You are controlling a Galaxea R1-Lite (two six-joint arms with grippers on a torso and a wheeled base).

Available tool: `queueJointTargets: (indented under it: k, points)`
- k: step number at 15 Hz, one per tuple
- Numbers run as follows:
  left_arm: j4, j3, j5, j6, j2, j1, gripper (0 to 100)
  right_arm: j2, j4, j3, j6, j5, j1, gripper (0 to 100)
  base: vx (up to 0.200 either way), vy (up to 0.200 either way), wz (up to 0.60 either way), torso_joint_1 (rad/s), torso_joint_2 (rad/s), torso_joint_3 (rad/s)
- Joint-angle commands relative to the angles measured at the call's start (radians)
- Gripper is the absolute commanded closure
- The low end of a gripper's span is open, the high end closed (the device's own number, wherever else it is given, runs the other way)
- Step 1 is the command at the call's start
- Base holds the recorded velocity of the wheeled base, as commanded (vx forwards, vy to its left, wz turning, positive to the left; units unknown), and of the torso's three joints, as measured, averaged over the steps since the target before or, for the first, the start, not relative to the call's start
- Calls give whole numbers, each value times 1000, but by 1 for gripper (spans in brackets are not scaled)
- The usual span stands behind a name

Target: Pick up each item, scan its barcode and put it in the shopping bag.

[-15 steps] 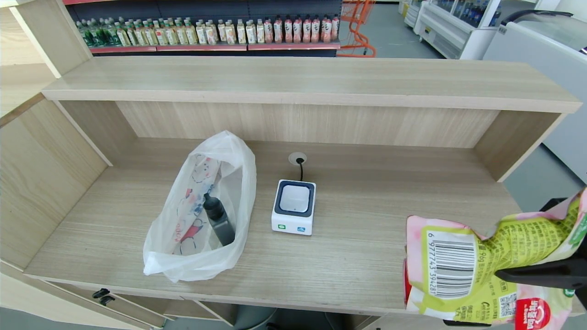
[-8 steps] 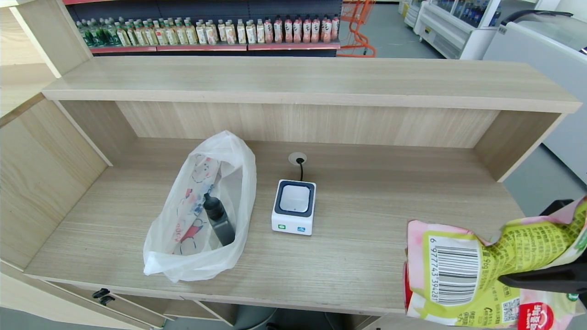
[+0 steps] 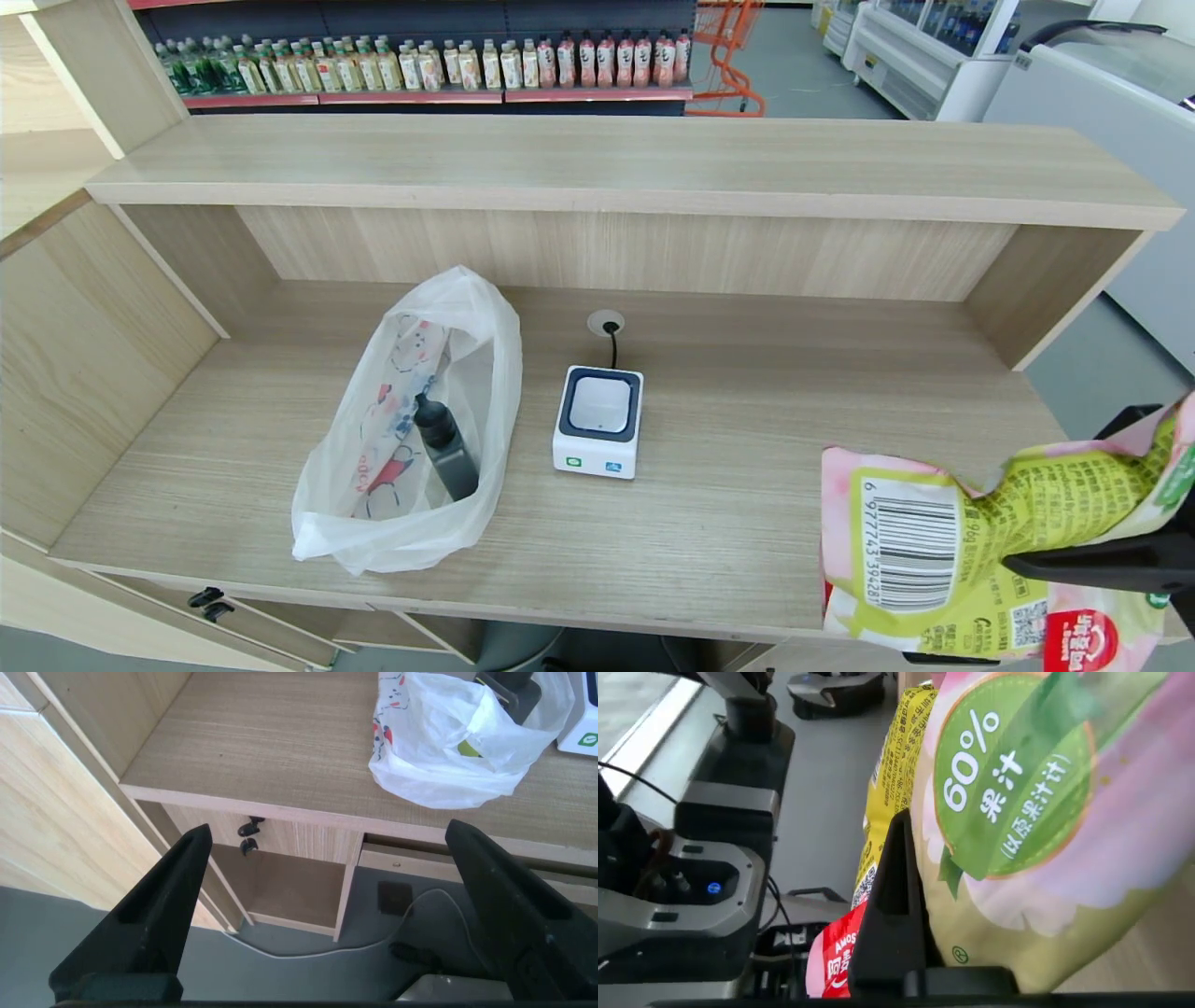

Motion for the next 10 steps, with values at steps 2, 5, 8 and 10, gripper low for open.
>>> queueJointTargets:
  k: [2,5,8,10]
  points:
    - [0,0,0,0,0,0,0,-2,-98,-33,-61,-235,-49,100,0,0,0,0,0,0]
    - [0,0,0,0,0,0,0,-69,-199,-31,-104,-608,-92,100,0,0,0,0,0,0]
    - [0,0,0,0,0,0,0,-94,-199,-20,-328,-760,-98,100,0,0,0,0,0,0]
    - [0,0,0,0,0,0,0,-100,-199,-5,-455,-763,-137,100,0,0,0,0,0,0]
